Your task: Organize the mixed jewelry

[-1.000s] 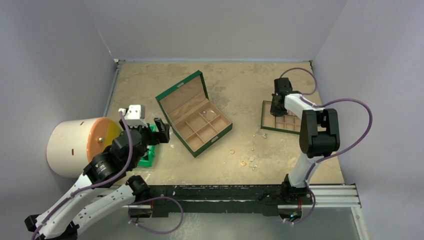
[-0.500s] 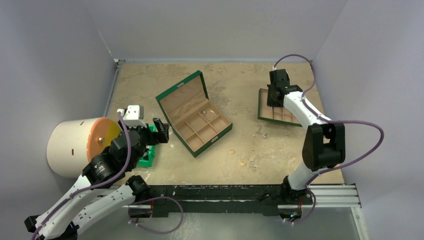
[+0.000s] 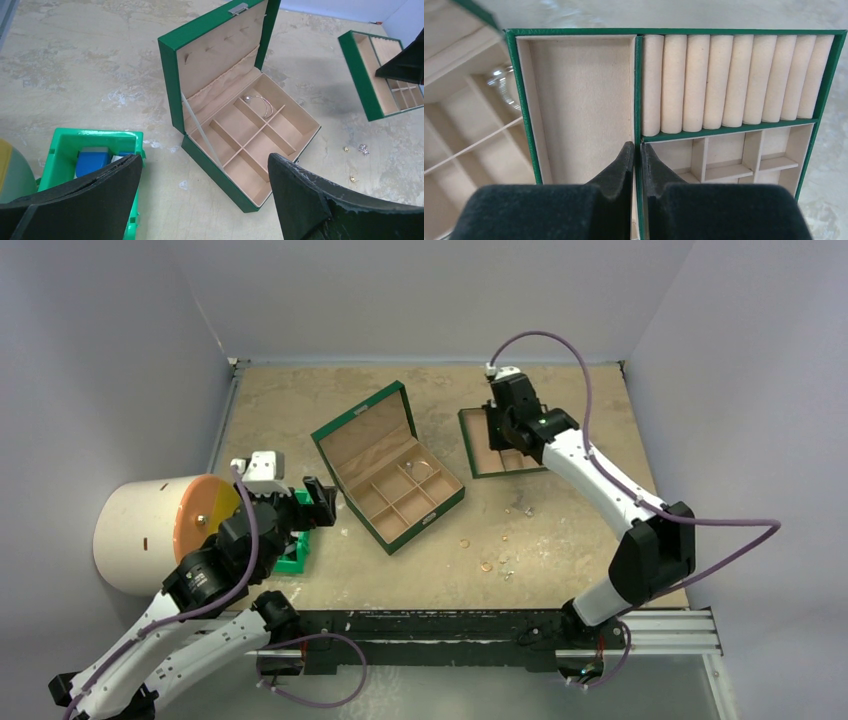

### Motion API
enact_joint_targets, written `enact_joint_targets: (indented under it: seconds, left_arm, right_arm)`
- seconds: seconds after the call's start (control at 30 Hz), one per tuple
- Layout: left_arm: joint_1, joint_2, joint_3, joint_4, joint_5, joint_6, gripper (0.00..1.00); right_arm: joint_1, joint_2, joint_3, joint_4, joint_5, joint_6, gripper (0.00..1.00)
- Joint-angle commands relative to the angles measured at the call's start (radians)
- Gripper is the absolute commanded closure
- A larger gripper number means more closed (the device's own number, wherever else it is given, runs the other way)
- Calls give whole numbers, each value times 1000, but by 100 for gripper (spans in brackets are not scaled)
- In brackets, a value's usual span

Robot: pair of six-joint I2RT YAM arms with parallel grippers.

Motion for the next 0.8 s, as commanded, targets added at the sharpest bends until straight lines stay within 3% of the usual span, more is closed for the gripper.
enact_joint_targets:
  seconds: [0.0, 0.43, 0.77]
  left_arm:
    - [-1, -19, 15, 25, -28, -17, 4]
    - [-2, -41, 17, 20, -48, -25, 5]
    - [-1, -63, 21, 9, -79, -35, 5]
  right_arm:
    - [112, -8, 86, -5, -12, -17, 100]
    - [415, 205, 277, -33, 36, -46, 100]
    - [500, 375, 377, -57, 78, -38, 100]
